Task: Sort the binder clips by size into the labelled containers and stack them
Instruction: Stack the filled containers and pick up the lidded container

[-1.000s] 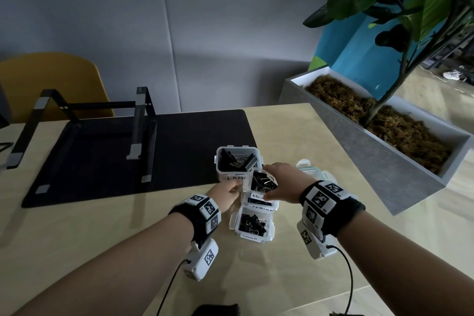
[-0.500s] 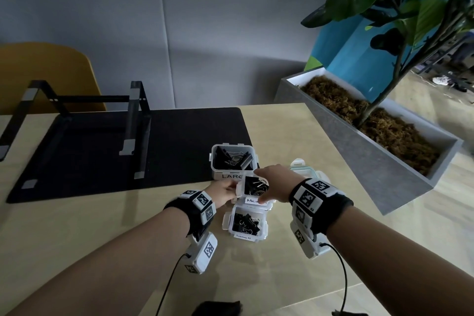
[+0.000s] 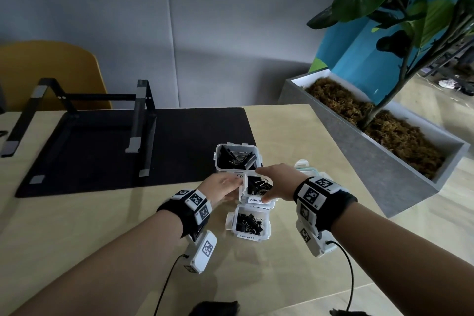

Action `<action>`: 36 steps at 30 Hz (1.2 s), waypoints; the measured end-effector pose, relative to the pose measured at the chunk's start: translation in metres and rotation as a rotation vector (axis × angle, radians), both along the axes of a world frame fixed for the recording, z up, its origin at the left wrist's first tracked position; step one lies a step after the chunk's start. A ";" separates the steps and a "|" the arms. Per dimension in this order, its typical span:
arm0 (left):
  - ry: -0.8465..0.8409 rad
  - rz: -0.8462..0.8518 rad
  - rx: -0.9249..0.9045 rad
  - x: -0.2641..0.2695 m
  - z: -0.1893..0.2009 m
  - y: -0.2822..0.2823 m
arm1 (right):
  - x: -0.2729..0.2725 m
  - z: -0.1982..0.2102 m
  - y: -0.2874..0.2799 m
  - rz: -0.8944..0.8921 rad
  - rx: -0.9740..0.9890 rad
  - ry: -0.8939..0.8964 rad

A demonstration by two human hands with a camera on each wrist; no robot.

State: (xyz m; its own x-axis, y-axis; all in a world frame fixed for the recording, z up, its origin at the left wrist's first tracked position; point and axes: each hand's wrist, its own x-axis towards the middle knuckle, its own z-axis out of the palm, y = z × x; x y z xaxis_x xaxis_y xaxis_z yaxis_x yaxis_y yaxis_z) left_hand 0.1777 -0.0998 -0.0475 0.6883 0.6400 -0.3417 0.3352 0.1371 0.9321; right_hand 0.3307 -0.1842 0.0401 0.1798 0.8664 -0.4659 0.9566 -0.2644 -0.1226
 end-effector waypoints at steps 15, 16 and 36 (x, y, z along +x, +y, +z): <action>0.111 0.096 -0.098 0.015 0.026 0.001 | 0.002 0.000 0.001 -0.022 0.000 0.000; 0.148 0.101 -0.057 0.016 0.023 0.002 | 0.003 -0.001 0.000 -0.022 0.001 0.005; 0.124 -0.246 0.459 0.019 0.004 -0.004 | 0.052 -0.048 -0.021 -0.574 -0.021 0.802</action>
